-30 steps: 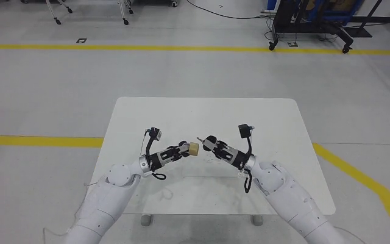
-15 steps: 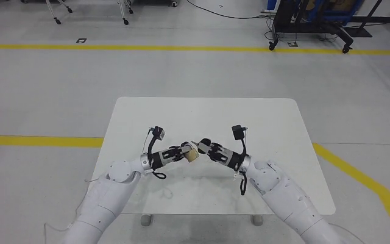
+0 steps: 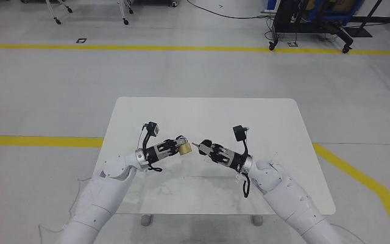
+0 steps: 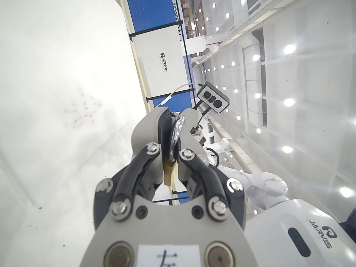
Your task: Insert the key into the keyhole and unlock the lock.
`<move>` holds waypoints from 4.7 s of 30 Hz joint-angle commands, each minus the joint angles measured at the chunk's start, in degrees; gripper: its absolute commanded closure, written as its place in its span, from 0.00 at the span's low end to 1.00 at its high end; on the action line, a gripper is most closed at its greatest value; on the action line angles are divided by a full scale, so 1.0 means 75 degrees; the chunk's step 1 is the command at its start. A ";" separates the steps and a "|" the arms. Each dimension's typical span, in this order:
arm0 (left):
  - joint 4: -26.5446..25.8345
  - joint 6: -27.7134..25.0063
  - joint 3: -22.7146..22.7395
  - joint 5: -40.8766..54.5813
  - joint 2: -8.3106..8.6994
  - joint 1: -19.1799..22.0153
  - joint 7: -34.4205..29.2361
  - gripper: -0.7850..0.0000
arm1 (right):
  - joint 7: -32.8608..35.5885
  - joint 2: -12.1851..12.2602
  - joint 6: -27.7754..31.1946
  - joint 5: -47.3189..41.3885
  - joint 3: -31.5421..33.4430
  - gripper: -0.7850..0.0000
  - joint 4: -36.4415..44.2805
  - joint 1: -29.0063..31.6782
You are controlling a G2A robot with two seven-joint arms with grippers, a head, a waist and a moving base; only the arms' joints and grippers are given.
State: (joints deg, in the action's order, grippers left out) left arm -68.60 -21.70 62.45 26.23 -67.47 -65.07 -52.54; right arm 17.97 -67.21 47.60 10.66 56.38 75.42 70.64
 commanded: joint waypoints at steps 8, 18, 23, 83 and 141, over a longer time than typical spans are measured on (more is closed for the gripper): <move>0.0723 0.1839 -0.0200 0.1167 -0.0186 0.0507 0.0370 1.00 | -0.0761 0.0040 -0.0494 0.1088 0.0343 1.00 0.0497 0.0377; 0.1464 0.2180 -0.0378 0.1645 -0.0338 0.1190 -0.0057 1.00 | -0.0991 0.0104 -0.0905 0.1702 0.0621 1.00 0.0993 0.0727; 0.1464 0.2180 -0.0378 0.1645 -0.0338 0.1190 -0.0057 1.00 | -0.0991 0.0104 -0.0905 0.1702 0.0621 1.00 0.0993 0.0727; 0.0186 0.1454 -0.0457 0.0073 -0.0561 0.0651 0.1682 1.00 | -0.1083 -0.0378 -0.4759 -0.1303 0.0262 1.00 0.2093 0.1412; 0.0490 0.0888 -0.0100 0.1166 -0.0783 0.0572 0.0890 1.00 | 0.0382 -0.0664 -0.3726 -0.4545 0.0384 0.76 0.1904 0.1678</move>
State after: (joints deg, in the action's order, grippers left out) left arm -64.89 -14.95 61.80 35.11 -73.30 -60.79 -45.79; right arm 19.31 -72.16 19.77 -20.70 59.26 89.91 83.19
